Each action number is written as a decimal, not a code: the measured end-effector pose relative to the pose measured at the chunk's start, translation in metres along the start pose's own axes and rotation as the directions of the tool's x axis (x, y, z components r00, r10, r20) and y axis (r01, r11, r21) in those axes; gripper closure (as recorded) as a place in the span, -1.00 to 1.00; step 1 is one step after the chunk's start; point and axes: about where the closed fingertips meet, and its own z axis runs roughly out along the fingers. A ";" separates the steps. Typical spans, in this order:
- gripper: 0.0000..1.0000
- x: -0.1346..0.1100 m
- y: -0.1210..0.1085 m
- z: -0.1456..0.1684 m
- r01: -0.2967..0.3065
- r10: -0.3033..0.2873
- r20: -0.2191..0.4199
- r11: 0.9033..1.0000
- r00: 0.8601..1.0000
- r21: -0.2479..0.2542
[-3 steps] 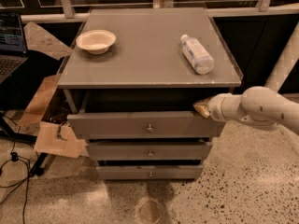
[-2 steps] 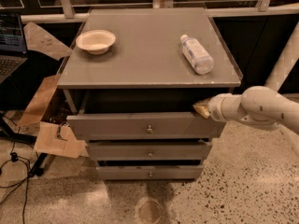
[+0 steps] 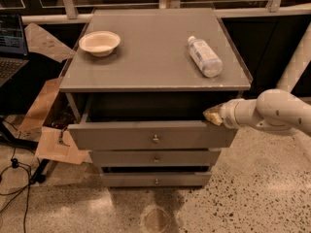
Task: Open top drawer
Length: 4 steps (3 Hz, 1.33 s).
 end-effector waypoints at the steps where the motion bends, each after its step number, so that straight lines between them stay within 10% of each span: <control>1: 1.00 0.000 0.000 0.000 0.000 0.000 0.000 1.000 1.000 0.000; 4: 1.00 0.002 0.026 0.000 0.112 -0.116 -0.049 0.990 0.992 -0.085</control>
Offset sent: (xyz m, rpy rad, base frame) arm -0.0142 0.0210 -0.0091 -0.0918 0.0311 0.1481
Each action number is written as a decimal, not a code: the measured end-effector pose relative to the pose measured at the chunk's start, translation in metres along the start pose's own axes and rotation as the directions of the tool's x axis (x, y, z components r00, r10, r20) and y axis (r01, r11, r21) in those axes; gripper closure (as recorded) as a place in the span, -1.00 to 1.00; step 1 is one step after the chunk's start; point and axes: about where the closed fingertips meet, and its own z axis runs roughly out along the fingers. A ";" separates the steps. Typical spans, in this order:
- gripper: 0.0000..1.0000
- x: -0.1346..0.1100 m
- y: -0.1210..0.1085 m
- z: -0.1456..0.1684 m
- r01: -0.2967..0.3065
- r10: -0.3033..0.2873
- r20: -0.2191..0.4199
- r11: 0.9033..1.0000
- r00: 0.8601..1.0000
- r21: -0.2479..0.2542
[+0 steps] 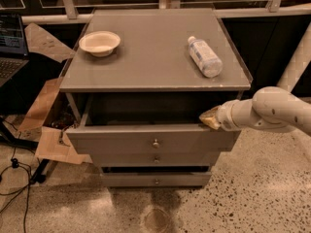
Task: Open top drawer
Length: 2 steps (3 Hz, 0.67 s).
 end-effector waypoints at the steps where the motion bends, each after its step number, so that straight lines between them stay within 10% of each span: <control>1: 1.00 0.005 0.018 -0.004 0.042 -0.043 -0.015 0.997 0.999 -0.063; 2: 1.00 0.008 0.024 -0.006 0.054 -0.056 -0.020 0.995 0.998 -0.085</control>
Offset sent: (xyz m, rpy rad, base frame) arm -0.0731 0.0080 -0.0116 -0.0333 0.1098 0.2347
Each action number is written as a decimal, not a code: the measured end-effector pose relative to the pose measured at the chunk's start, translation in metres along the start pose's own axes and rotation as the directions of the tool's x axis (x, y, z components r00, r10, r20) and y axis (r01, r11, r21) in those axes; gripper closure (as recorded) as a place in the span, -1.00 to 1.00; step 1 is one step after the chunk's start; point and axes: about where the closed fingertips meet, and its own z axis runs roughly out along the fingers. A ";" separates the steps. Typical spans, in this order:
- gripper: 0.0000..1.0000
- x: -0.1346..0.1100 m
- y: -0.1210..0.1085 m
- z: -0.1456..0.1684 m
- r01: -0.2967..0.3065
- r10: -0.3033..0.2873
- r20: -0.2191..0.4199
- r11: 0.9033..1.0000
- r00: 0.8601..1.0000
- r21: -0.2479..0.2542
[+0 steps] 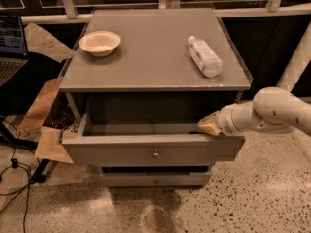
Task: Open top drawer
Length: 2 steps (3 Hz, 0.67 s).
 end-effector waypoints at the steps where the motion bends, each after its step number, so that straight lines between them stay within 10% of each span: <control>1: 1.00 0.014 0.020 -0.008 0.018 -0.020 -0.018 0.998 1.000 -0.062; 2: 1.00 0.014 0.020 -0.007 0.019 -0.020 -0.019 0.998 1.000 -0.063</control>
Offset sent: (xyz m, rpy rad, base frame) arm -0.0807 -0.0138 -0.0107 0.0278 0.0880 0.1306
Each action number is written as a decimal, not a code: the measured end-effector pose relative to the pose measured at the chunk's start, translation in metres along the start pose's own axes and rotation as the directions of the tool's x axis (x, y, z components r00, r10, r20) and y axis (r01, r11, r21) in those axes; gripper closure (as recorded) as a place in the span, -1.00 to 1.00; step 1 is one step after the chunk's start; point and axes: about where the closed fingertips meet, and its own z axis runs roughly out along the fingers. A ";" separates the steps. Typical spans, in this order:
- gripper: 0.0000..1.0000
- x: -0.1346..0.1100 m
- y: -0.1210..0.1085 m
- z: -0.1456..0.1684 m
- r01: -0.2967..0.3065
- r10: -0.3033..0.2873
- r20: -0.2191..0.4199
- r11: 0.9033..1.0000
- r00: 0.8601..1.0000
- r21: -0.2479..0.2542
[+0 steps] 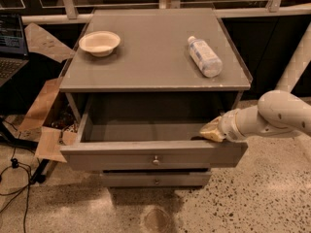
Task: Open top drawer
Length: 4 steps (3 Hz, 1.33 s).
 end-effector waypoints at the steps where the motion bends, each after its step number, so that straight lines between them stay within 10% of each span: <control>1: 0.66 0.008 0.015 -0.009 0.007 -0.007 0.017 1.000 1.000 -0.029; 4: -0.74 0.007 0.027 -0.022 -0.007 0.012 0.078 0.998 0.997 -0.065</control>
Offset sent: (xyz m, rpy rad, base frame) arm -0.0420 -0.0052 0.0165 0.0982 -0.0145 0.0516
